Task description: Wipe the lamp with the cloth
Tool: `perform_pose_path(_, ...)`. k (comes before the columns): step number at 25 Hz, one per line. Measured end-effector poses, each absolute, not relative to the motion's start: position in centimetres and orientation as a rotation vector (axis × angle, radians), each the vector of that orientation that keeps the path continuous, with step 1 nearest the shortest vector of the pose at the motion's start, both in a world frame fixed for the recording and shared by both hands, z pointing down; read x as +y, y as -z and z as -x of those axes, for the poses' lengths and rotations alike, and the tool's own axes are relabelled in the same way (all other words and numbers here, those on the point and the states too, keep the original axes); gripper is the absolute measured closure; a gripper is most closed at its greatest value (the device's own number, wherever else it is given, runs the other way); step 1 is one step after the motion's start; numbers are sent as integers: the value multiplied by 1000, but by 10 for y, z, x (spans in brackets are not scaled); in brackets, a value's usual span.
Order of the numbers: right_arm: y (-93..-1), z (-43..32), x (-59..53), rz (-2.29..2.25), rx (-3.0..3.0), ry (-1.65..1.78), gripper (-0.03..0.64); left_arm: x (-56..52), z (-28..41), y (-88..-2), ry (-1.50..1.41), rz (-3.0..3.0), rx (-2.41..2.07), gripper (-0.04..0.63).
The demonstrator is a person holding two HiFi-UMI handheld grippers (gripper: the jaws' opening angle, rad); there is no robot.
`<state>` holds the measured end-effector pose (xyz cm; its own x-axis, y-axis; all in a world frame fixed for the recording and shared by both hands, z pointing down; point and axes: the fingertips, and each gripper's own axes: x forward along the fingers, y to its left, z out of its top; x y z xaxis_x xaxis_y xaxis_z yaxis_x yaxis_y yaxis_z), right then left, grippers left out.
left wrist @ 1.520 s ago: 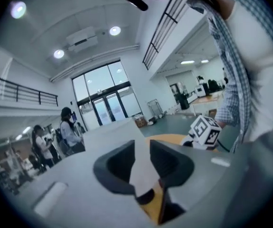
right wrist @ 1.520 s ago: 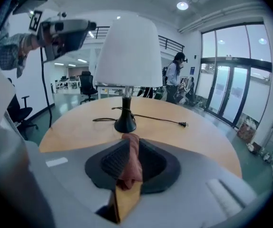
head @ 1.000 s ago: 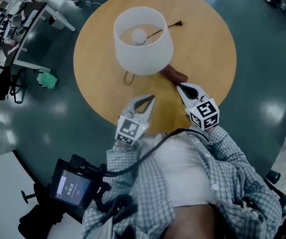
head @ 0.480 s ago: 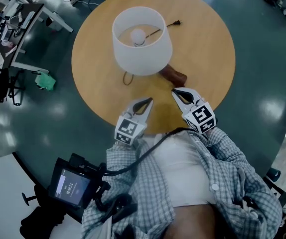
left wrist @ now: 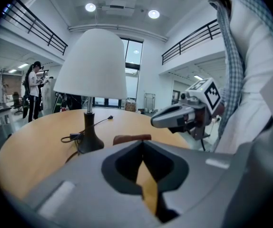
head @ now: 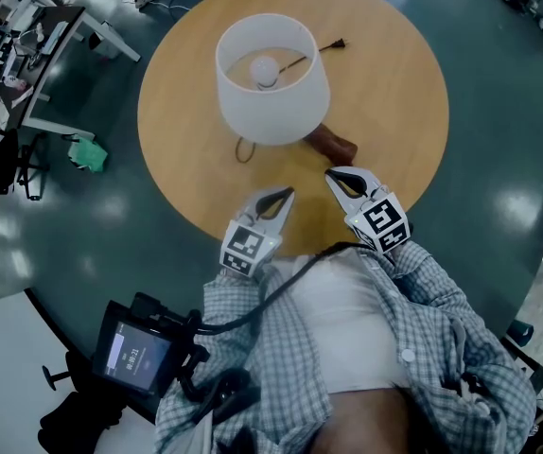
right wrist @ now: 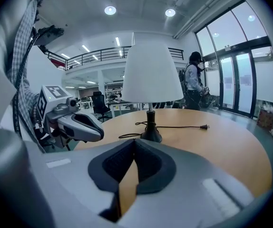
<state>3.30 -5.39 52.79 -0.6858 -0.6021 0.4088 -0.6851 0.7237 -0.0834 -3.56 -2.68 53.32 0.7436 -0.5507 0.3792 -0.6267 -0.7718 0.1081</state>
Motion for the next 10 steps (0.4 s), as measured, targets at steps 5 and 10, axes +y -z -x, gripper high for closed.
perform_pose_path(5, -526, -35, -56, -1015, -2582, -331, 612, -27, 35, -534, -487, -2714, -927, 592)
perform_pose_path(10, -528, -37, -57, -1014, -2567, -325, 612, -26, 32, -536, -499, -2710, -909, 592)
